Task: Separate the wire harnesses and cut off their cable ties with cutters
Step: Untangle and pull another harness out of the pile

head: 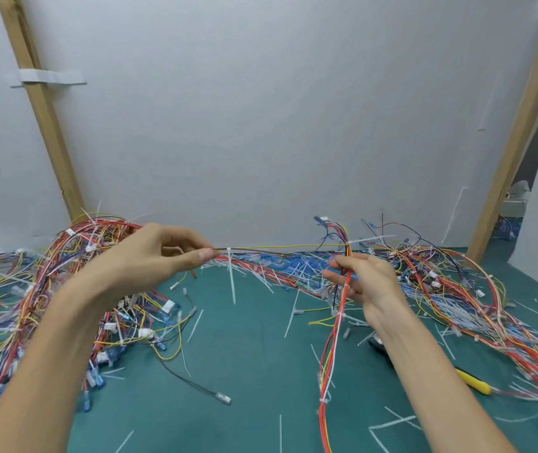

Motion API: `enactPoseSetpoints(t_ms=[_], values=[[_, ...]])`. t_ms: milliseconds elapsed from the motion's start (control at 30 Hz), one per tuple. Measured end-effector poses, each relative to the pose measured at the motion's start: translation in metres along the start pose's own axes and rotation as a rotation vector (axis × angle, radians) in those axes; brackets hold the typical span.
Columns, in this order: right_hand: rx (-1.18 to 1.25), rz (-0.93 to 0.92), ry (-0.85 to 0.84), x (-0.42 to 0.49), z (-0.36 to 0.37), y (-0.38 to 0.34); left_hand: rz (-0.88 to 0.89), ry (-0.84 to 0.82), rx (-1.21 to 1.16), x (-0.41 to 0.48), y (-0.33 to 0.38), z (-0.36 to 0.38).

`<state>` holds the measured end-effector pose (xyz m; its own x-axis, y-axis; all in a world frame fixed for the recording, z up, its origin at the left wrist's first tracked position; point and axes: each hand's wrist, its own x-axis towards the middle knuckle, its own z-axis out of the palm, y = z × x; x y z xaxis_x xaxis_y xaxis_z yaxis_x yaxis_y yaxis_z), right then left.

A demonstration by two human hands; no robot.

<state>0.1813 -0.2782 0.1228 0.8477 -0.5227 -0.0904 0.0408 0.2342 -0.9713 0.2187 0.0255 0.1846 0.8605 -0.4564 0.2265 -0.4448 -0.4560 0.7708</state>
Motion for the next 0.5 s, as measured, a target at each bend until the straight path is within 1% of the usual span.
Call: enactPoseSetpoints(t_ms=[67,133,200,267,367,467,500], values=[[-0.021,0.004,0.0,0.002,-0.002,0.001,0.064,0.062,0.025,0.004,-0.001,0.006],[-0.041,-0.003,-0.005,0.003,-0.002,0.003,0.122,0.129,0.1,0.007,-0.001,0.01],[-0.044,-0.005,-0.014,0.004,-0.002,0.004,0.15,0.157,0.141,0.009,-0.002,0.011],[-0.049,-0.004,-0.018,0.005,-0.003,0.005,0.146,0.192,0.21,0.011,-0.004,0.011],[-0.08,-0.002,-0.008,0.008,-0.005,0.007,0.123,0.295,0.409,0.015,-0.006,0.017],[-0.147,0.015,-0.011,0.009,-0.006,0.01,0.104,0.301,0.418,0.02,-0.008,0.026],[-0.222,0.004,0.008,0.009,-0.006,0.013,0.107,0.298,0.415,0.021,-0.007,0.029]])
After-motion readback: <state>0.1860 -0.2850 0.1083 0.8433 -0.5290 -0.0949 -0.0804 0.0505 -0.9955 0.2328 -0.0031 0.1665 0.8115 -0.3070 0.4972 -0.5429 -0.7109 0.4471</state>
